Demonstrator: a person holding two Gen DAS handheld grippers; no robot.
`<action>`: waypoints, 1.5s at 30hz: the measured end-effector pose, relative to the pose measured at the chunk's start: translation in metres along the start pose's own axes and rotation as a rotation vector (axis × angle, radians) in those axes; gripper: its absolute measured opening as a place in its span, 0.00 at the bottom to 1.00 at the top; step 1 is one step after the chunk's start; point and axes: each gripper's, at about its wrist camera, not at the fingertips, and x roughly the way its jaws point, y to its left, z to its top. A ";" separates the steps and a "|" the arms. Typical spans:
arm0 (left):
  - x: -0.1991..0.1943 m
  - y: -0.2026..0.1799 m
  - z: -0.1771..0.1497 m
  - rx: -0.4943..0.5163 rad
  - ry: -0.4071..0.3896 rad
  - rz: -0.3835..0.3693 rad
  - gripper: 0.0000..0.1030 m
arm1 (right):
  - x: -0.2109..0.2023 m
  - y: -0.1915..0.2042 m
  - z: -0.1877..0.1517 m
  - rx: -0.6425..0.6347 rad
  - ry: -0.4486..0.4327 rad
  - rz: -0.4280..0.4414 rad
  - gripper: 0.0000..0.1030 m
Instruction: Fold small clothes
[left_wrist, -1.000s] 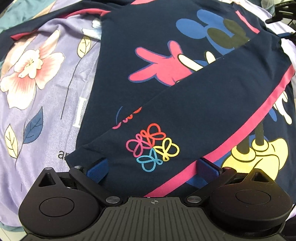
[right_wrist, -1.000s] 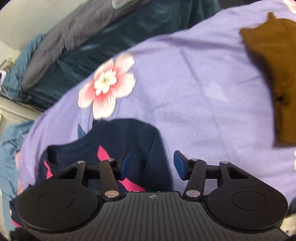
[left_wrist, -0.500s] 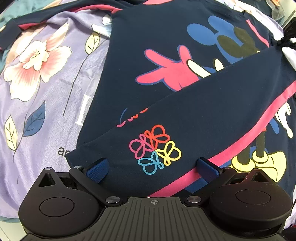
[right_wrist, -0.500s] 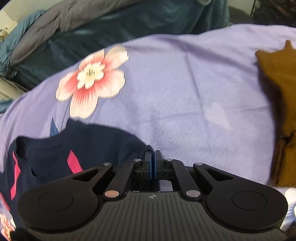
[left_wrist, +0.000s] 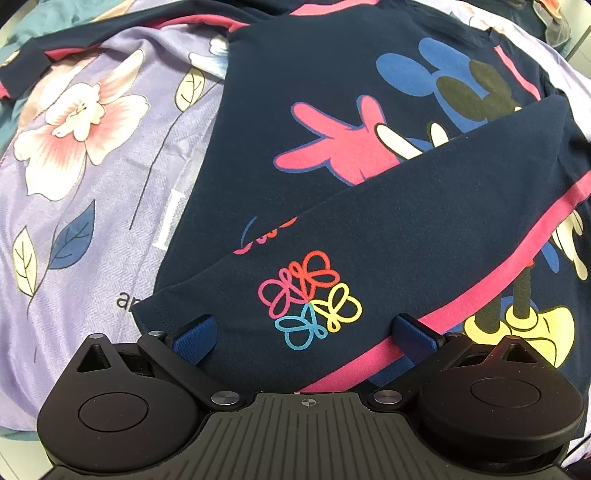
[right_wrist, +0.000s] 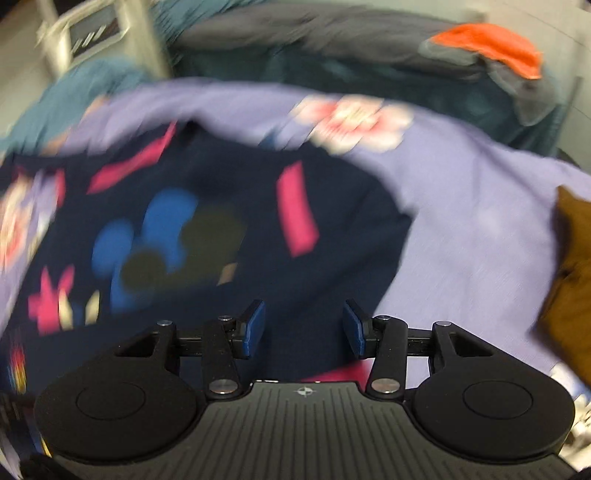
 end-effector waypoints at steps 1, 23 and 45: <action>0.000 0.000 -0.001 0.001 -0.001 0.000 1.00 | 0.005 0.004 -0.007 -0.014 0.024 -0.011 0.51; -0.014 0.003 -0.005 0.016 -0.016 -0.024 1.00 | -0.050 0.108 -0.056 0.034 0.161 0.198 0.75; -0.081 0.274 0.109 -0.443 -0.397 0.233 1.00 | -0.054 0.131 -0.102 0.158 0.240 0.047 0.82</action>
